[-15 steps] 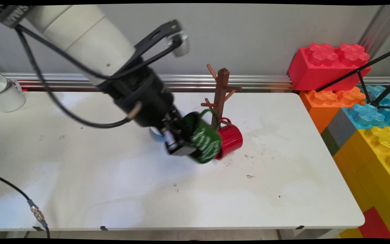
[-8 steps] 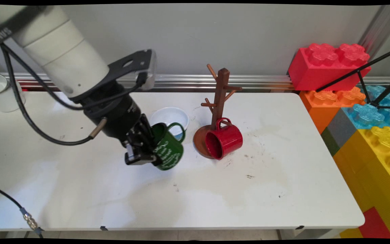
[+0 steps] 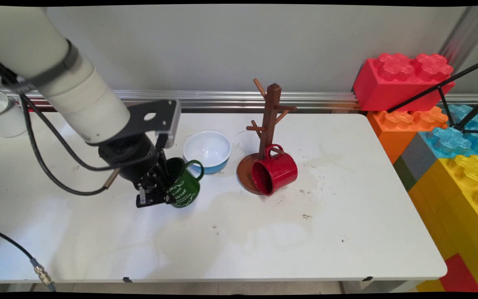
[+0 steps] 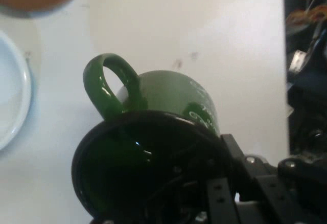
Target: Place the picked object on the table
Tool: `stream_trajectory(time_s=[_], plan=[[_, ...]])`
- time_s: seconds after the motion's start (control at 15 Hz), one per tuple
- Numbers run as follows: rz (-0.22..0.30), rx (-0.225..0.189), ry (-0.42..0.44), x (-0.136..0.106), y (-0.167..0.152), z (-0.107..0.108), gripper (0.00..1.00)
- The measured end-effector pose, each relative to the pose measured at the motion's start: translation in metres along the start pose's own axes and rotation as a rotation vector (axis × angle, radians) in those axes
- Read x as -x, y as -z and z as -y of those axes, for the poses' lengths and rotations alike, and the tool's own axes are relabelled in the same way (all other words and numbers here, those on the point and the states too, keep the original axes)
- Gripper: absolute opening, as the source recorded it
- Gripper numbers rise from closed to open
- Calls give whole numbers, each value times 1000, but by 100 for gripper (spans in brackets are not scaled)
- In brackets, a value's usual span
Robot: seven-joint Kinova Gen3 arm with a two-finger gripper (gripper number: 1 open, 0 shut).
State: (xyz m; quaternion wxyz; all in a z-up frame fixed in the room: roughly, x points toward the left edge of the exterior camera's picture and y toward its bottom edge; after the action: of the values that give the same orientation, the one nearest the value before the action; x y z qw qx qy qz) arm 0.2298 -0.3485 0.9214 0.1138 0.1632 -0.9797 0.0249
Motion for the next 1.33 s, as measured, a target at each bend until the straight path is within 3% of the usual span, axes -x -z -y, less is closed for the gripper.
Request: stream_trajectory(time_s=[0.67, 1.33], plan=[[83, -80, -55, 10, -60, 5, 0], [104, -136, -83, 4, -95, 16, 0]])
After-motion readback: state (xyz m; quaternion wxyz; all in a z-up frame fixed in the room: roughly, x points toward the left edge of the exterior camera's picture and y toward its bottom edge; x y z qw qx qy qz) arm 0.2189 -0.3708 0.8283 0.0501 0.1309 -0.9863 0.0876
